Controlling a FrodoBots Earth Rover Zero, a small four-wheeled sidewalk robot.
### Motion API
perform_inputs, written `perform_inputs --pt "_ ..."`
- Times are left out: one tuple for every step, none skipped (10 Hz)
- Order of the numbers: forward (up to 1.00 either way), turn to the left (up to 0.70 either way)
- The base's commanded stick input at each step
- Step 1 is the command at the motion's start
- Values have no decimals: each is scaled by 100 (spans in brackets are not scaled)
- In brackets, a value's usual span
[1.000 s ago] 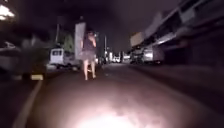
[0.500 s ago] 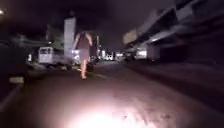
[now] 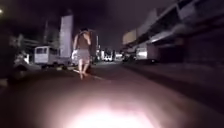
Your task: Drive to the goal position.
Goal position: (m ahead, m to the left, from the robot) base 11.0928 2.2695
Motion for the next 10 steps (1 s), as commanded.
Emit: perform_inputs --pt "100 0" --pt "100 0" --pt "100 0" --pt "100 0" --pt "100 0" --pt "100 0" --pt "100 0" --pt "100 0" --pt "100 0" --pt "100 0"
